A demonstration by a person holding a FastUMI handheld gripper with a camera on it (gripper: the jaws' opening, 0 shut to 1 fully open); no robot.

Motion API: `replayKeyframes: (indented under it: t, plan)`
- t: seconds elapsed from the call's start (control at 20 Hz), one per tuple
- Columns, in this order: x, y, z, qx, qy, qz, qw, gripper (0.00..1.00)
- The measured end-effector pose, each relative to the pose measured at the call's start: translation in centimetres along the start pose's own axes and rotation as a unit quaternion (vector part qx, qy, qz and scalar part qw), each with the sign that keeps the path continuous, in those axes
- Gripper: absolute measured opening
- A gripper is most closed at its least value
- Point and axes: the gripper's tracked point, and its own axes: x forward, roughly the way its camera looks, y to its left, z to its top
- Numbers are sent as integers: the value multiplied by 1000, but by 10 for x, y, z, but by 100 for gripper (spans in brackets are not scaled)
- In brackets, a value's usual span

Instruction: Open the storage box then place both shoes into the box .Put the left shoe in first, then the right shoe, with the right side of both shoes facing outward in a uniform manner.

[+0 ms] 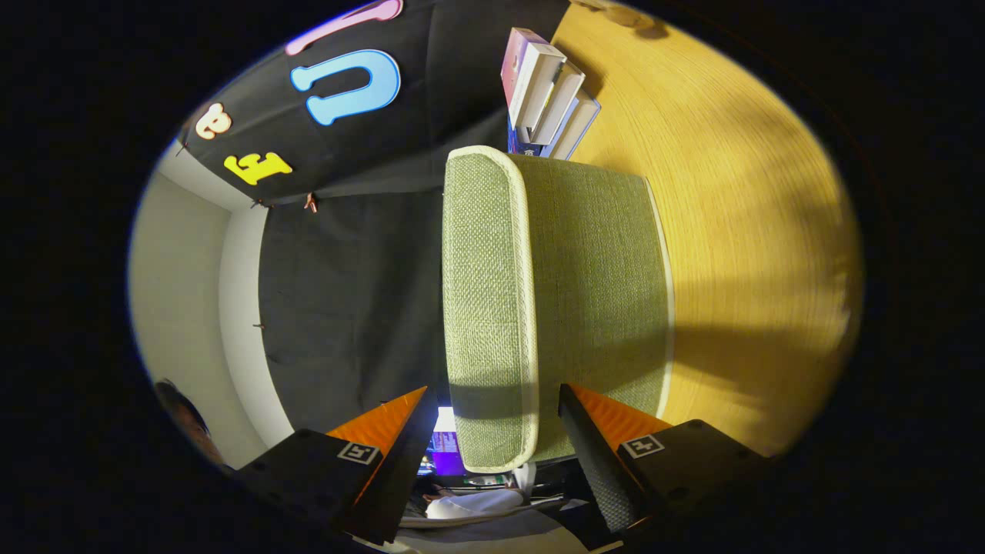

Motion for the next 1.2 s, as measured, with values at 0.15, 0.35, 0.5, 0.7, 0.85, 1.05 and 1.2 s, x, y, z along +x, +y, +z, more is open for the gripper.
replayKeyframes:
  t: [0.15, 0.35, 0.5, 0.7, 0.85, 1.05, 1.2]
  plan:
    - [0, -1, 1, 13, -6, 26, 1000, 93]
    - [-7, -3, 0, 17, -13, 38, 999, 36]
    - [-13, 9, 2, -3, -29, 46, 999, 13]
    - [-18, 22, 4, -42, -56, 13, 997, 8]
    - [-25, 44, 9, -59, -81, -3, 995, 5]
    - [-23, 75, 5, -98, -91, -22, 991, 5]
    - [-8, 96, 6, -117, -93, -30, 988, 7]
